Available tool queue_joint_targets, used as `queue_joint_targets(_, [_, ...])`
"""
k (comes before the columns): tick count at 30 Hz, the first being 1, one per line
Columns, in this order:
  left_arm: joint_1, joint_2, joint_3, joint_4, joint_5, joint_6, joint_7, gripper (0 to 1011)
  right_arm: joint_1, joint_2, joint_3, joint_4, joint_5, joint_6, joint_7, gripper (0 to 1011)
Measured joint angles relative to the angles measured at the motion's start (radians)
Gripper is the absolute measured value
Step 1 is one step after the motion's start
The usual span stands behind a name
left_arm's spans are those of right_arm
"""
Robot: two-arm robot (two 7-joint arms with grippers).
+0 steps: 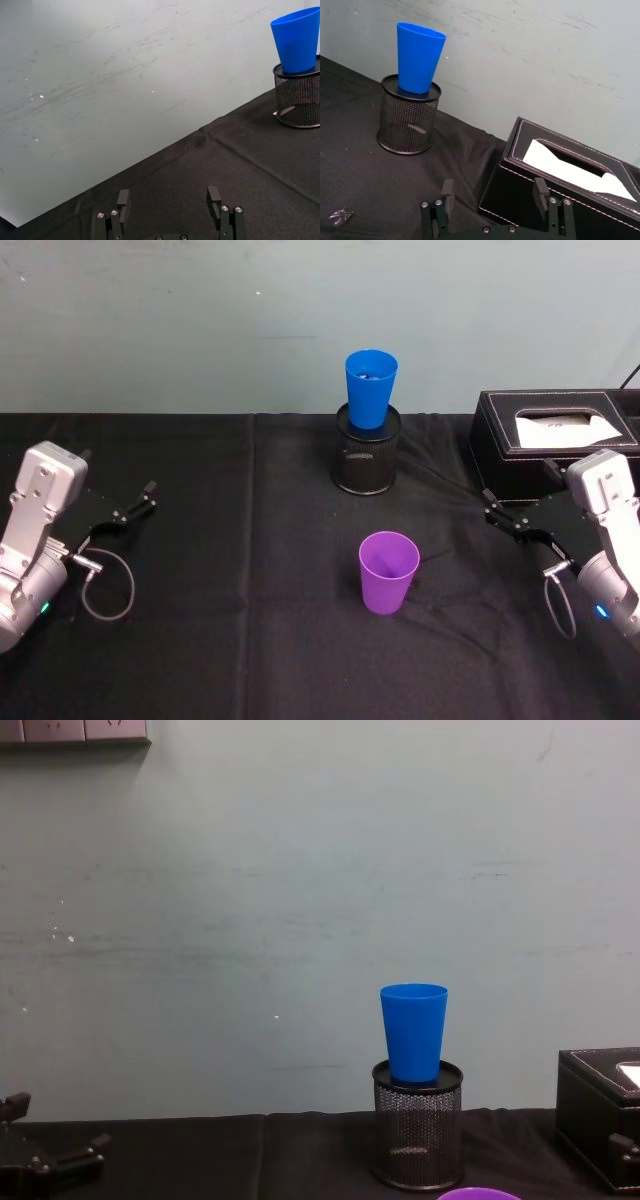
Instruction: Pick up one cup with a gripper and tap it against the other cup.
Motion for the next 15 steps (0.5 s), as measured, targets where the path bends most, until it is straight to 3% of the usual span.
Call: queue_joint_targets(15, [0.0, 0.0, 0.0, 0.0, 0.0, 0.0, 0.0, 1000, 0.0, 0.0, 0.0, 0.0, 0.0, 0.0, 0.0, 1003])
